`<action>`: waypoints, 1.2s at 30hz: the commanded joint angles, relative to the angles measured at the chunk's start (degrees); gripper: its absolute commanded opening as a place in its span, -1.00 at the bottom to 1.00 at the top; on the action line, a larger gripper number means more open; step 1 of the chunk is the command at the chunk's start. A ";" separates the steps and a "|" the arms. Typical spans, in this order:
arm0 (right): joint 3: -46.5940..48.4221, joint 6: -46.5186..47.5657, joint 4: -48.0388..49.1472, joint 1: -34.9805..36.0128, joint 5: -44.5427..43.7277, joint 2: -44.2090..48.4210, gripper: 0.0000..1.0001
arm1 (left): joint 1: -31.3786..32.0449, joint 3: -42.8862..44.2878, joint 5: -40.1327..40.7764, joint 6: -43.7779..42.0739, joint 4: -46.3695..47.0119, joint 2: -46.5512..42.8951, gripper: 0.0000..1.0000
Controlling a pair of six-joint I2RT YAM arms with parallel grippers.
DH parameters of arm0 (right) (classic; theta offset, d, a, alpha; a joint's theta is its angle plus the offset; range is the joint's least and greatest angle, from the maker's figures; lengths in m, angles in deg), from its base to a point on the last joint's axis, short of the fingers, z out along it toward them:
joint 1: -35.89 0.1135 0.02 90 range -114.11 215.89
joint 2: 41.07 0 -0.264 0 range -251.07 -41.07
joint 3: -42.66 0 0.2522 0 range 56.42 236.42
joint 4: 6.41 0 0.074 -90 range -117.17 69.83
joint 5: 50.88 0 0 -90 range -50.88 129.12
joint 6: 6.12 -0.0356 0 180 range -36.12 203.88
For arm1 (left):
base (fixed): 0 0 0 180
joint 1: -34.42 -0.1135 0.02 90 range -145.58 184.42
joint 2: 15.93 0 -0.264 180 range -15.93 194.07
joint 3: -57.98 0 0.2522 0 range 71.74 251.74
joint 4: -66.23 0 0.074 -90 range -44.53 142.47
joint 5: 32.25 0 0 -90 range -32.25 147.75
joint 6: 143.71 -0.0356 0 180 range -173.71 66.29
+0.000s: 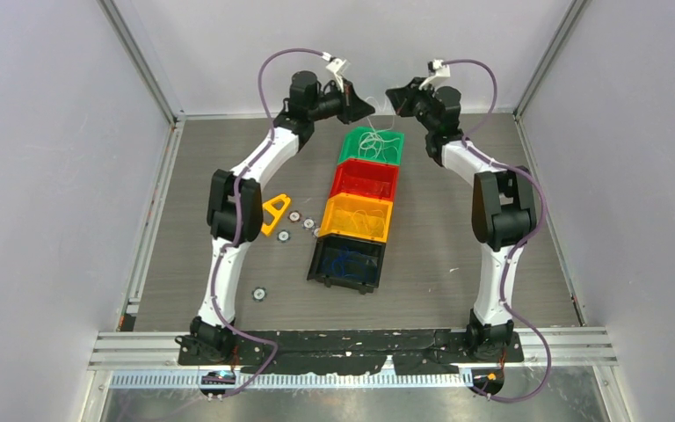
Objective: Untangle the cables
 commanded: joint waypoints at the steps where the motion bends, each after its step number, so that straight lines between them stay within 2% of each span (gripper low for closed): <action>1: -2.68 -0.50 5.25 -0.74 1.56 8.23 -0.89 | 0.96 4.18 0.93 -3.88 -3.16 3.35 -1.00; 10: -1.70 0.28 2.46 -1.39 6.00 9.68 -0.89 | 1.20 8.11 8.20 -5.41 -12.05 6.25 -1.00; 15: -3.25 1.01 -2.95 -1.34 9.35 11.51 -0.89 | 1.17 4.34 8.76 -2.46 -18.24 4.11 -1.00; 19: -3.34 1.83 -8.95 -1.17 12.64 11.63 -0.89 | 1.27 0.45 8.88 4.34 -17.39 3.74 -1.00; 21: -3.17 2.81 -13.90 -1.18 14.01 11.86 -0.89 | 1.38 0.65 11.00 4.52 -18.99 4.19 -1.00; 26: -1.27 11.70 -27.36 -1.14 15.90 12.53 -0.89 | 1.30 2.15 13.92 6.36 -20.95 5.48 -0.99; 27: -0.86 12.99 -31.58 -1.13 16.29 12.34 -0.89 | 1.30 2.63 14.43 6.94 -21.28 5.90 -0.93; 31: 2.63 21.50 -43.53 0.21 15.77 10.61 -0.89 | 1.00 2.82 11.38 6.72 -18.87 5.24 -0.44; 34: 6.63 24.91 -47.81 1.25 13.86 8.18 -0.89 | 0.03 0.58 5.97 7.66 -12.60 2.42 0.01; 36: 8.07 26.12 -49.12 1.71 12.51 7.04 -0.89 | -0.90 -4.01 3.98 9.65 -6.45 -0.93 0.37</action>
